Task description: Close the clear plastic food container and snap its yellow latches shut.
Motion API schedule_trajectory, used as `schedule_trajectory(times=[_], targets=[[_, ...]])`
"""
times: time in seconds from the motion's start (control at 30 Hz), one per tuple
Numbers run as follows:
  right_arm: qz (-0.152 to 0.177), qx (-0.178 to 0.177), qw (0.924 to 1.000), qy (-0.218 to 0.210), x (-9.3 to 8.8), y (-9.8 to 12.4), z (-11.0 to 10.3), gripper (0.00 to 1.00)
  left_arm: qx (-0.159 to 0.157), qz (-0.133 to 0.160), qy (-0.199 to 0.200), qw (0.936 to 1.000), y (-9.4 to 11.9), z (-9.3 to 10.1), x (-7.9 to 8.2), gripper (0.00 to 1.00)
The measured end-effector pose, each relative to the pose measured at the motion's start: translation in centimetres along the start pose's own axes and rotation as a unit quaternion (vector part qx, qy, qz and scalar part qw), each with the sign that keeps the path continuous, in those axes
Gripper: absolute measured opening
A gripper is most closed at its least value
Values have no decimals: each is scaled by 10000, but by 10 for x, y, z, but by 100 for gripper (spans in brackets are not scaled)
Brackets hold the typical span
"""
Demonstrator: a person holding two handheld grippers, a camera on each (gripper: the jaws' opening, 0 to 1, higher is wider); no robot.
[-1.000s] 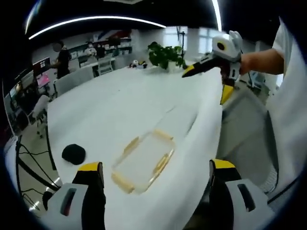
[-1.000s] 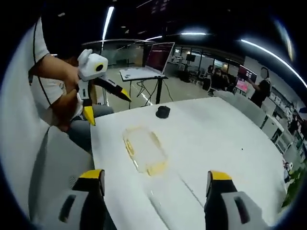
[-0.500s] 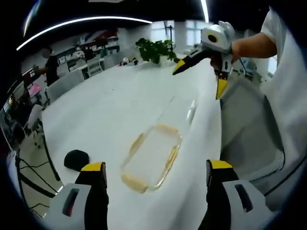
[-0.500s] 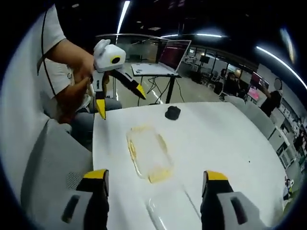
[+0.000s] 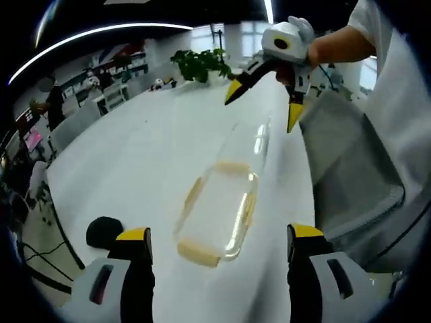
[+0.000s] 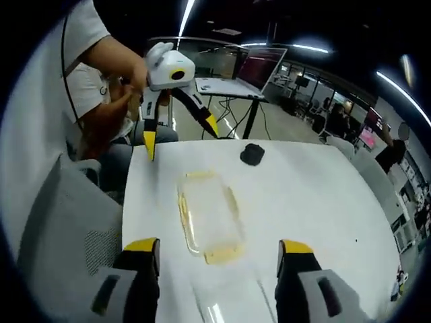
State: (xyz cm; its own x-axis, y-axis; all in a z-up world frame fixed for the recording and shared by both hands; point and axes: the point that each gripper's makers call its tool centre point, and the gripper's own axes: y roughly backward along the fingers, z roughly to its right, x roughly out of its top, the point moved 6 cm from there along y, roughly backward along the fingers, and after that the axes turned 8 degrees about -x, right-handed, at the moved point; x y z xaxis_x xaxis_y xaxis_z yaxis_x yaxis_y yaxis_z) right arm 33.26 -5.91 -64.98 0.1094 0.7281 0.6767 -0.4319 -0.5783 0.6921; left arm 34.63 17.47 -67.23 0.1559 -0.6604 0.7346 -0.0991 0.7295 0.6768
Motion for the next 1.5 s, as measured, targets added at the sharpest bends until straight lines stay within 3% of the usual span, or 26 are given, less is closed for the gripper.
schedule_trajectory(times=[0.4,0.53,0.7,0.8,1.5], targets=[[-428,342,9973,486,-16,-30,5,58,-267,-341,-288,9986,-13,-19,-24,69],[-639,396,9957,542,-23,-40,8,59,-385,-471,-398,9974,-17,-22,-30,64],[-750,563,9937,615,-27,-49,7,54,-449,-909,-715,9923,-24,-25,-41,61],[-800,678,9920,702,-29,-54,5,50,-548,-990,-812,9903,-31,-25,-45,59],[-1368,988,9809,972,-46,-86,3,43,-786,-1174,-927,9856,-48,-37,-53,50]])
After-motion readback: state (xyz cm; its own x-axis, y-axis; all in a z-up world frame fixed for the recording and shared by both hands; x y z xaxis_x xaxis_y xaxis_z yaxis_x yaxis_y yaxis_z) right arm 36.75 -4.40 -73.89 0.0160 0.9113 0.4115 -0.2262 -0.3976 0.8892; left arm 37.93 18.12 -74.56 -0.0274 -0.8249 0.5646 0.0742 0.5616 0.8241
